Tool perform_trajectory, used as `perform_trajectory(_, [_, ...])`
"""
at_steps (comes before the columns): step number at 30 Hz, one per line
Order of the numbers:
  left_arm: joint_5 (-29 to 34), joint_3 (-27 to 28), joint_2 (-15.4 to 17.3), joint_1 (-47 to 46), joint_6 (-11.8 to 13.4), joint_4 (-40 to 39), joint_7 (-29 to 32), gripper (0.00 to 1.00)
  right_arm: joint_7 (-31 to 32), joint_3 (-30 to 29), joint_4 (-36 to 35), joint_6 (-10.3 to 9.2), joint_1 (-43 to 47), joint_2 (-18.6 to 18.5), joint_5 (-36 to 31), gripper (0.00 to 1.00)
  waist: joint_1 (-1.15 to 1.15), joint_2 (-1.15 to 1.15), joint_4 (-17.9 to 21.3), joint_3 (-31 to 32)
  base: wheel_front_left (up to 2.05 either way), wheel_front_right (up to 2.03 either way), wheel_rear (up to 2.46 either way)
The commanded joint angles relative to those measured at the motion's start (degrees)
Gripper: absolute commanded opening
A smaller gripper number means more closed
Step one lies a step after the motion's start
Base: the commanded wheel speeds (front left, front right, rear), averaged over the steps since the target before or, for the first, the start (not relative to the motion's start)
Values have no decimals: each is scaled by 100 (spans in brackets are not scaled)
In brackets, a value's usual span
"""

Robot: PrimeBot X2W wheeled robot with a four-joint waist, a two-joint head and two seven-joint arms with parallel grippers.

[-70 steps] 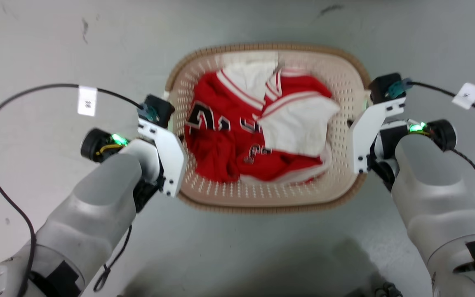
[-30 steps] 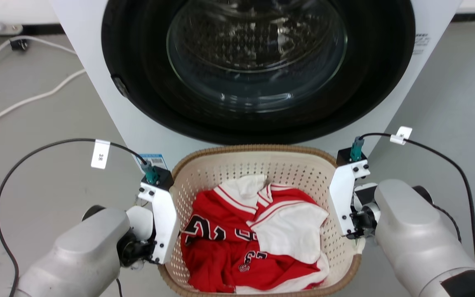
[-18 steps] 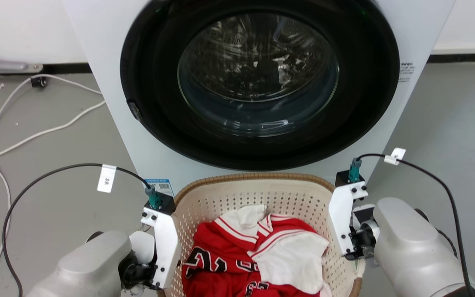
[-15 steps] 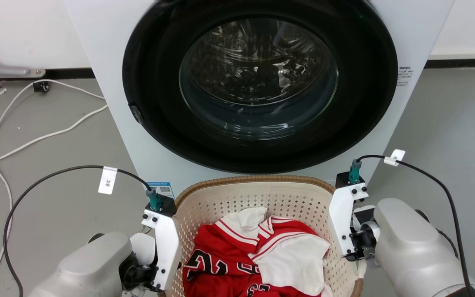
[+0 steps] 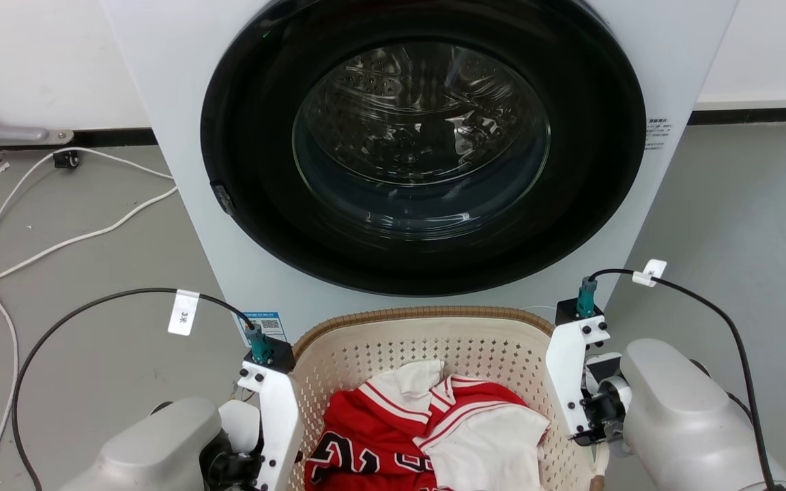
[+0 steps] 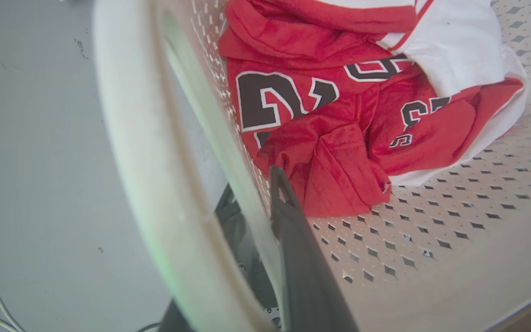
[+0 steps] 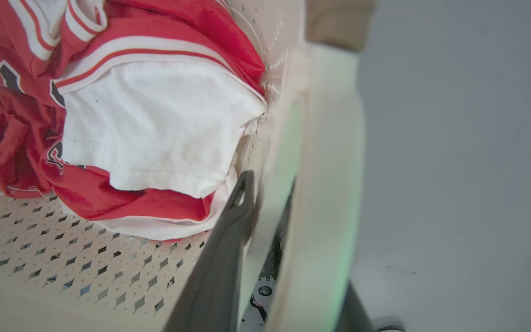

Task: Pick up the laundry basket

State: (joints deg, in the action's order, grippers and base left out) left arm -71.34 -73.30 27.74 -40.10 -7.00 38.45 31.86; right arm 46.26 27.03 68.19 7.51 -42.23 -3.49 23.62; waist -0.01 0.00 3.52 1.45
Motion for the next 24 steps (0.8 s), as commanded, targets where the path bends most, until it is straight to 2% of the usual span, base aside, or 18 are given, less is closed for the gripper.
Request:
perform_trajectory(1, [31, -16, 104, 99, -82, 23, 44, 0, 14, 59, -11, -4, 71, -260, 9, 0, 1, 0, 3, 17, 0, 0, 0])
perform_trajectory(24, [-11, -17, 47, 264, -84, -33, 116, 0, 156, 476, -202, -3, 169, -375, 460, 0, 1, 0, 3, 157, 0, 0, 0])
